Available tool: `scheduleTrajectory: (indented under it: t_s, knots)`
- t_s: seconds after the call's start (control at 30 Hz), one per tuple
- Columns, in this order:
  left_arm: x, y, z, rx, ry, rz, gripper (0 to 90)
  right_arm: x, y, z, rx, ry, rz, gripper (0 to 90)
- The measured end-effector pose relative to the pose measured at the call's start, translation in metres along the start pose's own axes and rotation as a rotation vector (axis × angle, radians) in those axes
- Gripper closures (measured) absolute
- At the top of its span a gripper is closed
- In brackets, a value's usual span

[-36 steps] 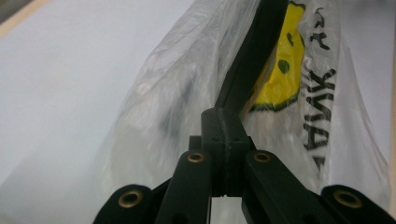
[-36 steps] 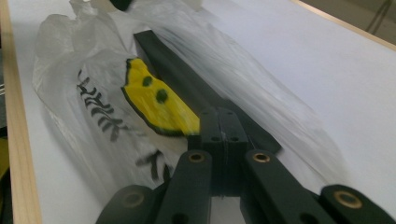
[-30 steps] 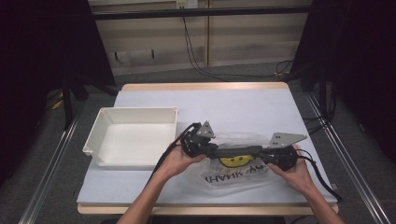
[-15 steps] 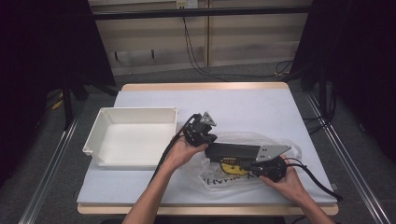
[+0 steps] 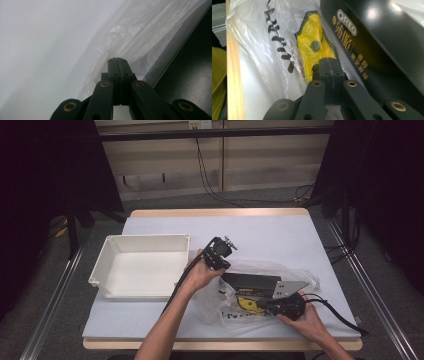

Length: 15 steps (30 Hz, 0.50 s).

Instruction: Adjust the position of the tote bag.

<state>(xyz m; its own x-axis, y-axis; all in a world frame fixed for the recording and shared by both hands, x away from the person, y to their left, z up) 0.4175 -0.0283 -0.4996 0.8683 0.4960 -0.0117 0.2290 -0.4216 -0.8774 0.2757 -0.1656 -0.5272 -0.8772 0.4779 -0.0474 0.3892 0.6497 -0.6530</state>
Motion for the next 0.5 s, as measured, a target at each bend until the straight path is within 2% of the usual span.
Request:
scheduleTrajectory:
  t_s: [0.03,0.1,0.17,0.3,0.4,0.43,0.5]
  knots:
    - [0.0,0.002,0.0,-0.004,-0.02,0.001,90.0,0.002,0.001,0.002,0.008,-0.001,-0.004,90.0]
    - [0.003,0.005,0.002,0.005,-0.031,0.008,90.0,0.005,0.004,0.006,0.028,-0.011,-0.01,90.0]
    - [0.005,0.006,0.004,0.014,-0.021,0.009,90.0,0.007,0.006,0.007,0.028,-0.007,-0.023,90.0]
    - [0.004,0.0,0.004,-0.031,-0.032,0.021,90.0,0.004,0.003,0.006,0.031,-0.013,-0.005,90.0]
    - [0.001,-0.013,0.002,-0.104,-0.015,0.033,90.0,-0.002,-0.013,-0.007,-0.043,0.014,0.01,90.0]
    - [-0.002,-0.018,0.002,-0.13,-0.022,0.042,90.0,-0.004,-0.019,-0.011,-0.069,0.02,0.017,90.0]
    - [-0.003,-0.027,0.002,-0.155,-0.006,0.032,90.0,-0.011,-0.029,-0.017,-0.1,0.026,0.043,90.0]
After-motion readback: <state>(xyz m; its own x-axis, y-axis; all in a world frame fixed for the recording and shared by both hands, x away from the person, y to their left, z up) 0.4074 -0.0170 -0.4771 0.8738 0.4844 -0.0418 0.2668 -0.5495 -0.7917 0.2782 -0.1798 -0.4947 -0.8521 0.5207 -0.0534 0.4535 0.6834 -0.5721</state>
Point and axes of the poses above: each handheld gripper's, and its own axes: y roughly forward along the jaws, z roughly out of its underside, x roughly to its left, the point moved 8 cm from there along y, roughly forward along the jaws, and after that the axes turned 4 degrees about -y, right-handed, at the moved point
